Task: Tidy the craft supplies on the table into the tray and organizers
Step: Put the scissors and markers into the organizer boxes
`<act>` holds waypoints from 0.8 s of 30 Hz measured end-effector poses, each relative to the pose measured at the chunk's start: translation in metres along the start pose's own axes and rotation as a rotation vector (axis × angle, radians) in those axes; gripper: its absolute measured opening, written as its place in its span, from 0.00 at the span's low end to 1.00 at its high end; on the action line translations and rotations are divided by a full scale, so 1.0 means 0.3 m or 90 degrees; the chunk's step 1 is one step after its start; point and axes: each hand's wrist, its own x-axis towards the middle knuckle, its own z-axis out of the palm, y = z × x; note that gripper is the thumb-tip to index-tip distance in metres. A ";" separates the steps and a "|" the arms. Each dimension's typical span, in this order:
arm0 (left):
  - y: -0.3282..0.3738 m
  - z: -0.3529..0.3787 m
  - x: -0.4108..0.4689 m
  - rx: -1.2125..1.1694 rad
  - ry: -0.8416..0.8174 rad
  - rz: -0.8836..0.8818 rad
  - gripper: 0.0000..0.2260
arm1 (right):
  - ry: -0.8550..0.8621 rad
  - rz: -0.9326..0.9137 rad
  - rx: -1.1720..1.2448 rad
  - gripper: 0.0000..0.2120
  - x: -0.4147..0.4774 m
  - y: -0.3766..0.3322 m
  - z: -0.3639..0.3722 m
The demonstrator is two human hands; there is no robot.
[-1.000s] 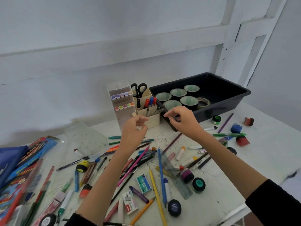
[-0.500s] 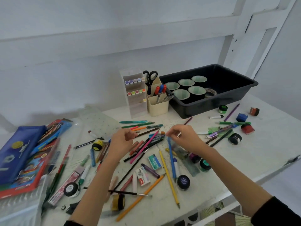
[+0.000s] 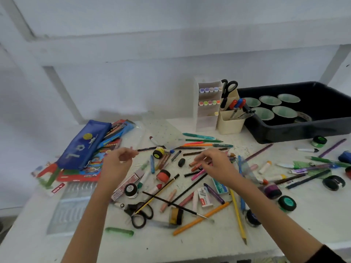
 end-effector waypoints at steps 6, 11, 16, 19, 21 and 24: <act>-0.083 -0.068 -0.048 0.047 0.032 -0.030 0.13 | -0.086 -0.073 -0.061 0.13 0.043 -0.080 0.129; -0.118 -0.033 -0.083 0.089 -0.021 -0.058 0.10 | -0.168 -0.133 -0.104 0.18 0.042 -0.146 0.236; -0.139 0.019 -0.111 0.134 -0.052 -0.084 0.07 | -0.160 -0.171 -0.096 0.09 0.011 -0.127 0.266; -0.152 0.035 -0.112 0.119 -0.042 -0.082 0.05 | -0.157 -0.163 -0.082 0.08 0.003 -0.108 0.242; -0.157 0.046 -0.113 0.115 -0.049 -0.088 0.06 | -0.179 -0.146 -0.084 0.07 0.007 -0.106 0.217; -0.154 0.067 -0.112 0.123 -0.040 -0.066 0.05 | -0.188 -0.117 -0.081 0.06 0.045 -0.120 0.184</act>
